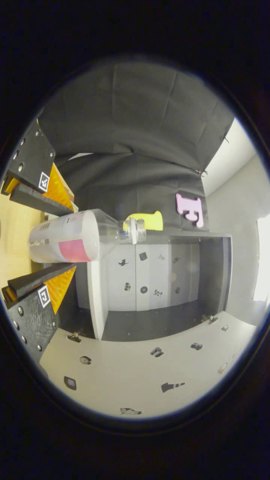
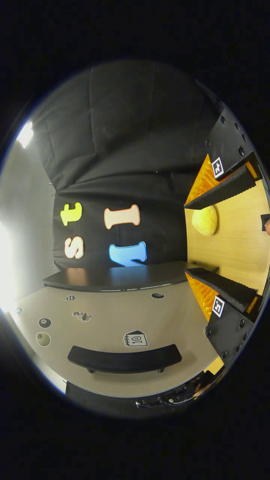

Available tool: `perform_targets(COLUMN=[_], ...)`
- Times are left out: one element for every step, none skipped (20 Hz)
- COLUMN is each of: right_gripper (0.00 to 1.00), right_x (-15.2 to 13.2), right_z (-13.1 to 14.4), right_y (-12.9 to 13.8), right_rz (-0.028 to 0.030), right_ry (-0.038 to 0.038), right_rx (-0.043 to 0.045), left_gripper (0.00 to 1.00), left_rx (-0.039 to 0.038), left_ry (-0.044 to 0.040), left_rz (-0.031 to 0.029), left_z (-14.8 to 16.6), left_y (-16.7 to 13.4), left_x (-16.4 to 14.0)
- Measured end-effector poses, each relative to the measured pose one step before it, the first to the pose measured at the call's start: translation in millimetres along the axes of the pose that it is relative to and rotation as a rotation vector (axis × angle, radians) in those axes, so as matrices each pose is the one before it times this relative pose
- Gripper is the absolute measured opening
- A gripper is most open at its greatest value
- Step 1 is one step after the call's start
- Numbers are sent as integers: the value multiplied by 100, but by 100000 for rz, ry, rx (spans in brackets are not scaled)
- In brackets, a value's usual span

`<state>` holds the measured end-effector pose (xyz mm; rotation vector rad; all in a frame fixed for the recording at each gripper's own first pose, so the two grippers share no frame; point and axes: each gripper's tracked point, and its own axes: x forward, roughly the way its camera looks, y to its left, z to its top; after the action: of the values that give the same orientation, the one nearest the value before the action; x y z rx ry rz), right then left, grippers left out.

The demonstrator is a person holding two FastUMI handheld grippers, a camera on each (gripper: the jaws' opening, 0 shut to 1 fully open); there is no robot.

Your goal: Open the cabinet door with the right hand, grasp the bottle in the cabinet with the left hand and place it on the coaster, then close the cabinet door with the right hand.

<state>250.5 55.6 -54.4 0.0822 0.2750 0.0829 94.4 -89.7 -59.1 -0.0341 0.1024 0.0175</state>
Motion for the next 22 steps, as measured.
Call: perform_targets(right_gripper=[98, 98, 93, 98, 98, 98, 93, 93, 93, 98, 98, 98, 98, 98, 98, 93, 98, 98, 98, 98, 98, 98], right_x=[-22, -100, -169, -96, -7, -94, -25, 12, 46, 19, 236, 72, 158, 62, 87, 31, 107, 22, 78, 58, 97, 35], right_z=[-182, -167, -196, -201, -278, -144, -82, 38, -204, -123, -329, -187, -253, -100, -157, -121, -244, -293, -500, -447, -514, -381], right_y=[-38, -135, -77, 20, 90, 84, -44, -125, -106, -77, 38, -105, -160, -109, -9, -50, -76, -132, -68, -91, 49, 123], right_rz=[39, -227, -141, 177, 227, 329, -187, -378, -556, -163, -224, -200, -234, -83, 85, -8, 79, -40, -86, -96, 248, 179], right_ry=[148, 130, 329, 542, 779, 434, -96, -216, -37, 195, 470, 818, 910, 759, 625, 580, 607, 801, 1285, 1483, 1522, 1478], right_rx=[-671, -778, -574, -203, 194, 284, 76, -157, -124, -71, -176, -422, -491, -460, -452, -608, -737, -790, -795, -493, -87, 108], left_gripper=[72, 72, 73, 73, 73, 73, 75, 75, 72, 75, 75, 72, 75, 75, 75, 75, 73, 73, 73, 73, 73, 72], left_rx=[-595, -1441, -1658, -1603, -1209, -1048, -821, 163, 1033, 686, 11, -177, -159, -11, 215, 430, 776, 1055, 1346, 1488, 1062, 815], left_ry=[1452, 1145, 904, 1144, 815, 433, -28, -581, -86, 320, 684, 1077, 1275, 1774, 1598, 817, 669, 1020, 1415, 1336, 567, 303], left_rz=[1601, 1062, 971, 491, 117, -355, -368, 122, 624, 784, 269, 79, 104, -280, -296, -115, -22, 96, 506, 450, 80, -35], left_z=[-1160, -1046, -1061, -1237, -1006, -726, -887, -637, -891, -874, -1171, -1050, -1271, -1281, -1443, -1161, -1077, -1073, -1173, -949, -688, -450], left_y=[494, 512, 524, 418, 244, 218, 150, 220, 301, 316, 150, 5, -69, -73, -192, -120, -73, -78, -61, -90, -84, -37], left_x=[-726, -661, -824, -682, -386, -160, -347, -323, -231, -370, -190, -154, 15, 46, 55, 60, 59, 141, 249, 298, 138, 108])
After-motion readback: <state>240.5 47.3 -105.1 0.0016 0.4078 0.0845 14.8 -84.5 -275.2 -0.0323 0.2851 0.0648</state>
